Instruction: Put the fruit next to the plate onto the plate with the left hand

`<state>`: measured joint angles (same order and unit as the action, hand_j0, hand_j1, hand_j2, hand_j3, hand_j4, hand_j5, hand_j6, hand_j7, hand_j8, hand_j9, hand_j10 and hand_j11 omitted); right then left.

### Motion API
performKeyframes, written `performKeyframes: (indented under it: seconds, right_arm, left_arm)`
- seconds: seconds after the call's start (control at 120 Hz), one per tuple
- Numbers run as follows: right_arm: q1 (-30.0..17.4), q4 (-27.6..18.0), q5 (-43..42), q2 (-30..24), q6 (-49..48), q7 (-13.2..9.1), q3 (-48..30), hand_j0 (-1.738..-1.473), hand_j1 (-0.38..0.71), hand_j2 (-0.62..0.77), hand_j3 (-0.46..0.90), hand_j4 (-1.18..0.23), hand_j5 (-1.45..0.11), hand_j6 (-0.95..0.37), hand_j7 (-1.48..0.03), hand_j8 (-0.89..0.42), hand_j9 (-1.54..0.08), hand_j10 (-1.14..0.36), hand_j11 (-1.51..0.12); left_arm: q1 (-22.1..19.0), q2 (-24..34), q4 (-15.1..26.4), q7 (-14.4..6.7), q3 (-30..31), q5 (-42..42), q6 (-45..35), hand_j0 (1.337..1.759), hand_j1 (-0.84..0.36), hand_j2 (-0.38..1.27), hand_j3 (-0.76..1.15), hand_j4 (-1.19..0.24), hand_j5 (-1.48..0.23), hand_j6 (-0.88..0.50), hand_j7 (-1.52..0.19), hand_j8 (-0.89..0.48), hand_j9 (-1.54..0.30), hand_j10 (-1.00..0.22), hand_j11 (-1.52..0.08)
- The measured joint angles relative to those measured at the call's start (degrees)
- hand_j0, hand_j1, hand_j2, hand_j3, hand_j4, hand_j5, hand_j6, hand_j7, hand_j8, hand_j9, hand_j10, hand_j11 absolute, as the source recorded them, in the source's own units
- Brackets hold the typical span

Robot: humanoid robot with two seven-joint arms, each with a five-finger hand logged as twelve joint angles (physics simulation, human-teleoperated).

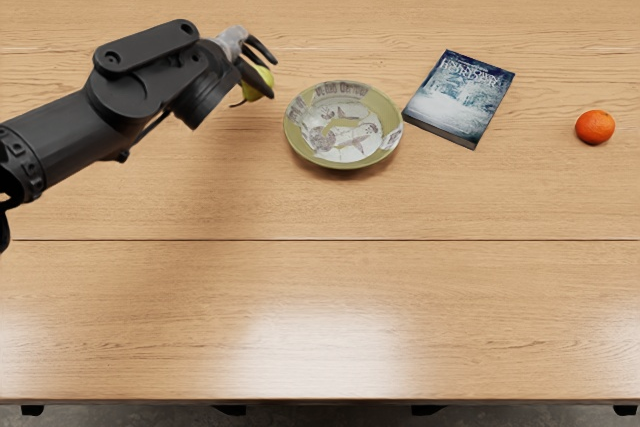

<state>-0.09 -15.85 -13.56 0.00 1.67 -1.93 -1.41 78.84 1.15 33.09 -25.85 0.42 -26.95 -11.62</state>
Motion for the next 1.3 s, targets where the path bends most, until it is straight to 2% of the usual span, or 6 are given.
performKeyframes:
  seconds: [0.242,0.292,0.7,0.967,1.125,1.3]
  right_arm:
    - [0.0,0.0,0.01,0.0,0.0,0.0,0.0,-1.658,-0.35,0.0,0.0,0.0,0.0,0.0,0.0,0.0,0.0,0.0,0.0]
    - [0.0,-0.01,0.0,0.0,0.0,0.0,0.0,-1.658,-0.35,0.0,0.0,0.0,0.0,0.0,0.0,0.0,0.0,0.0,0.0]
    - [0.0,-0.02,0.01,0.0,0.0,0.0,0.0,-1.658,-0.35,0.0,0.0,0.0,0.0,0.0,0.0,0.0,0.0,0.0,0.0]
    - [0.0,-0.01,0.01,0.0,0.0,0.0,0.0,-1.658,-0.35,0.0,0.0,0.0,0.0,0.0,0.0,0.0,0.0,0.0,0.0]
    - [0.0,-0.01,-0.02,0.0,0.0,0.0,0.0,-1.658,-0.35,0.0,0.0,0.0,0.0,0.0,0.0,0.0,0.0,0.0,0.0]
    - [0.0,-0.03,0.01,0.0,0.0,0.0,0.0,-1.658,-0.35,0.0,0.0,0.0,0.0,0.0,0.0,0.0,0.0,0.0,0.0]
  left_arm:
    - [3.04,-1.1,0.17,-0.2,-4.54,1.91,8.74,1.656,-0.31,0.23,0.0,-0.64,-0.89,-0.49,-0.87,-0.45,-0.87,-0.6,-0.86]
    - [2.88,-1.15,0.18,-0.22,-4.81,2.14,9.45,1.656,-0.31,0.28,0.0,-0.64,-0.89,-0.49,-0.87,-0.46,-0.87,-0.62,-0.87]
    - [1.14,-1.15,0.37,-0.29,-3.49,2.05,10.64,1.655,-0.31,0.26,0.0,-0.67,-0.92,-0.48,-0.9,-0.44,-0.9,-0.61,-0.9]
    - [1.23,-1.15,6.35,-0.6,-2.84,1.98,10.67,1.655,-0.31,0.26,0.0,-0.67,-0.92,-0.48,-0.9,-0.44,-0.9,-0.61,-0.9]
    - [0.87,-1.15,6.96,-0.55,-4.75,2.12,10.51,1.657,0.01,0.13,0.0,-0.34,-0.46,-0.25,-0.45,-0.23,-0.45,-0.31,-0.45]
    - [-0.31,-1.15,7.07,-0.51,-12.31,4.52,13.34,1.657,0.19,0.06,0.0,-0.15,-0.21,-0.12,-0.2,-0.11,-0.2,-0.14,-0.2]
